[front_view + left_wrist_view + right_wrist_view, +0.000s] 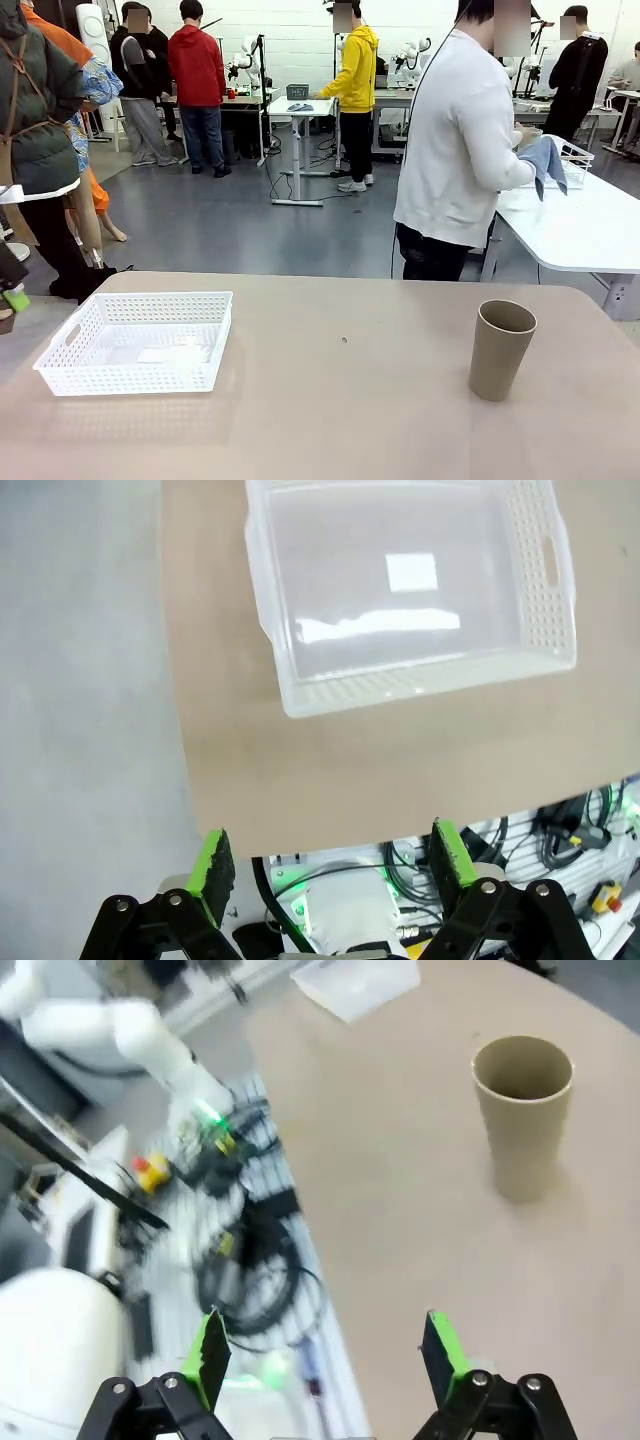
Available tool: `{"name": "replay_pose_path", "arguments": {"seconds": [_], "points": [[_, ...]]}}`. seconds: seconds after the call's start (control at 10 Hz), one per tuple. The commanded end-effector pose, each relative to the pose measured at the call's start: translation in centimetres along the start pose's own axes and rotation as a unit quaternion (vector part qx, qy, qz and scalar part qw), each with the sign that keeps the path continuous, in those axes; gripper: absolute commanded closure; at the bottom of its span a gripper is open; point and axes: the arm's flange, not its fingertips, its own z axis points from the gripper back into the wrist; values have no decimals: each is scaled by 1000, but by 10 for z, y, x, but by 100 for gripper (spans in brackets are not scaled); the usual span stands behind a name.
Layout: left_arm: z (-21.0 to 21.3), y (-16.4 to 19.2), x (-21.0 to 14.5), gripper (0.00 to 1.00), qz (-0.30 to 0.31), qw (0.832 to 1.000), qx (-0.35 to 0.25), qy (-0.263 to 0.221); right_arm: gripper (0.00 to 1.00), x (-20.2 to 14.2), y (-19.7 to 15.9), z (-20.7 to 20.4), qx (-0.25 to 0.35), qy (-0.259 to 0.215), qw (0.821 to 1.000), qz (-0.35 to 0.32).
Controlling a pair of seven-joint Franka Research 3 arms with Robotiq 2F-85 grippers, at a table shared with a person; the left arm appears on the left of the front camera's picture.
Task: Clean and organize the cups into the basket.
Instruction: Pick up the Organizing basket and move it to the center of the table, then pick up the Reusable plastic cup from the right side of the table and place it inside the Organizing basket.
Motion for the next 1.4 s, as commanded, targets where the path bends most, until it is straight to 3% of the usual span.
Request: {"name": "replay_pose_path", "arguments": {"seconds": [0.0,0.5,1.0,1.1,1.3], "points": [[-9,-6,23,0,26,999,42,8,0,-26,-45,-37,-25,4,999,35],[-53,-10,56,0,48,995,70,59,0,-45,-108,-102,-4,12,1000,11],[-64,-10,53,0,41,996,57,62,0,-17,-109,-108,-14,0,999,49],[-64,-10,53,0,41,996,57,62,0,-26,-114,-107,-6,-1,1000,18],[-64,-10,53,0,41,996,57,62,0,-26,-114,-107,-6,-1,1000,18]]}}
